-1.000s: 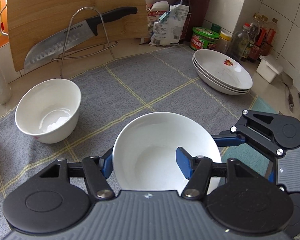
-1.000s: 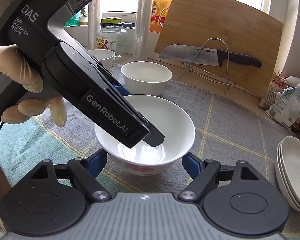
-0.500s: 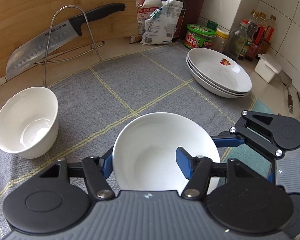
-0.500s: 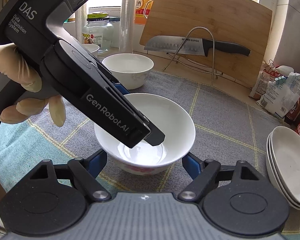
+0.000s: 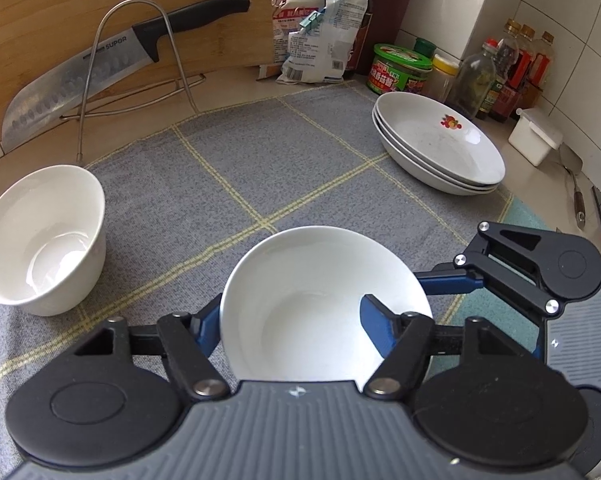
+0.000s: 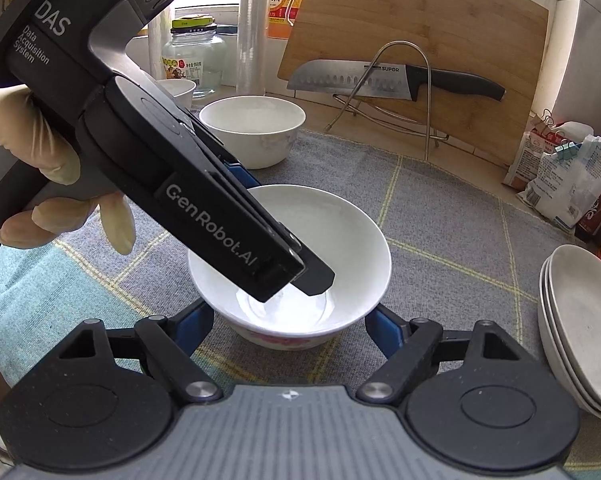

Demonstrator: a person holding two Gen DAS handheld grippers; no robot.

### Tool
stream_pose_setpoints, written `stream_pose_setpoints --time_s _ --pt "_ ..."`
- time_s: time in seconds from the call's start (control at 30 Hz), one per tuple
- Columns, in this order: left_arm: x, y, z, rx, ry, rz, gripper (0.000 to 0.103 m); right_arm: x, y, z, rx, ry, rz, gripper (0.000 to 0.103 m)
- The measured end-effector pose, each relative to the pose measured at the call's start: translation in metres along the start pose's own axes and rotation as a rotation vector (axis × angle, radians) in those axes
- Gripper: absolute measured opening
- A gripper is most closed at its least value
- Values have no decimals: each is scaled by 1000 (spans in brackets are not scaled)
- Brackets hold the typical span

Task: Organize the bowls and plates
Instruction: 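Lift and carry the pink-flowered bowl with both tools toward the plate stack, then lower the bowl onto the mat and open both tools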

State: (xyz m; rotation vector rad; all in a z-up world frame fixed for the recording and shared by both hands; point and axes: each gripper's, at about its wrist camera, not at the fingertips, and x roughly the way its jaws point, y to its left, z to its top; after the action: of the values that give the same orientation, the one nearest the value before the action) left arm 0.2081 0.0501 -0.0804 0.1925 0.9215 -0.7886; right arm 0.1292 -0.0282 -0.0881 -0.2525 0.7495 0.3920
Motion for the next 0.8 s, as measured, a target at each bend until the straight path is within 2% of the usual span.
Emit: stream_pose_setpoints --time_s 0.03,0.07,0.37,0.6,0.8 --pt "-1 -2 0 10 -10 7 86 -3 0 0 -1 -21 -6 100" --pt "-3 -4 0 24 -21 15 88 -7 0 1 1 -47 -8 103" --pt "-24 -7 3 35 -97 45 93 -13 2 9 -19 -59 -3 103" --pt "-45 5 -6 -40 -141 84 94 -16 7 15 -38 -69 2 103" --pt "-58 24 -20 -127 -156 149 95 -15 14 22 -53 -72 12 103"
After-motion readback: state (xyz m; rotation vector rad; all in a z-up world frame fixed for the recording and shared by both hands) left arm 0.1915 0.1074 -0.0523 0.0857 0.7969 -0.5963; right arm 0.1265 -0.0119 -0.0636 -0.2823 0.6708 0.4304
